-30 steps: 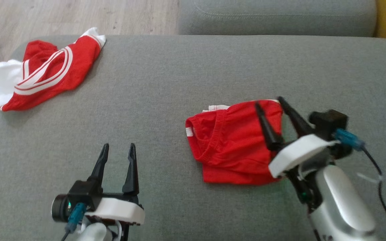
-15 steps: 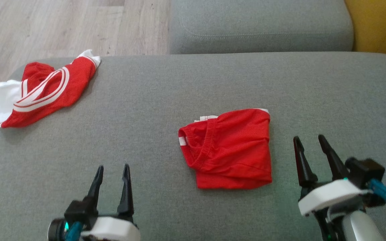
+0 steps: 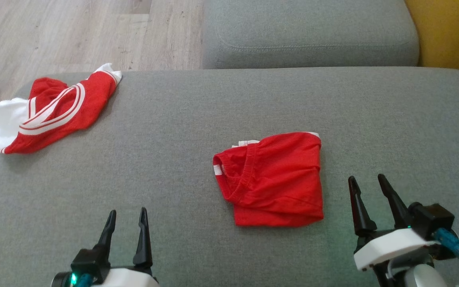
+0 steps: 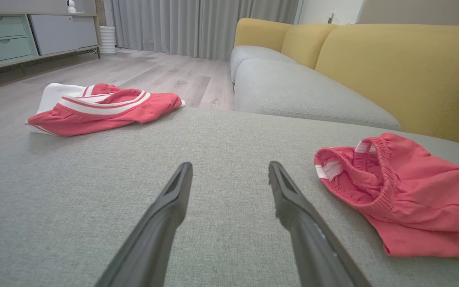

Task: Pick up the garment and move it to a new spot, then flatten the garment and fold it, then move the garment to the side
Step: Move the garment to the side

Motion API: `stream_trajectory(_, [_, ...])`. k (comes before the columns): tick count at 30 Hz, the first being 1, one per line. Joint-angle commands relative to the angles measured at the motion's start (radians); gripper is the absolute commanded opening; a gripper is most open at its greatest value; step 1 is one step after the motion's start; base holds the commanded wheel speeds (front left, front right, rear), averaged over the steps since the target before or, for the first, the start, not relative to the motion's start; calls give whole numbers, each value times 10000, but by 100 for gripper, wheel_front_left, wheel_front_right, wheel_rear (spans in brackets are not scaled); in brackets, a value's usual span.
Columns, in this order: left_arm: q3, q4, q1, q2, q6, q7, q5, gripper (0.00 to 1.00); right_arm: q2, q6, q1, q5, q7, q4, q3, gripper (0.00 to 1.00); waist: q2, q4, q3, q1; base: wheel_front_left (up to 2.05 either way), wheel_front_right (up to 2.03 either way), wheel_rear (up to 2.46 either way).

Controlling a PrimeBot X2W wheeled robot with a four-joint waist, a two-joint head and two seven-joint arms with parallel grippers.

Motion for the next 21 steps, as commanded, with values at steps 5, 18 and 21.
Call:
stream_trajectory(5, [342,-264,-326,182,57,-120,-52,100,-36,39,-191,-171,-136,-122,310,100,0,17,15,1,0,0,0])
stream_trajectory(18, [214,-333,-421,180,84,-102,-44,100,-35,39,-407,-22,82,36,281,100,0,154,146,1,0,0,0])
stream_trajectory(21, [157,-321,-505,141,66,-83,-36,100,-35,39,-877,-248,382,80,89,100,0,337,250,1,0,0,0])
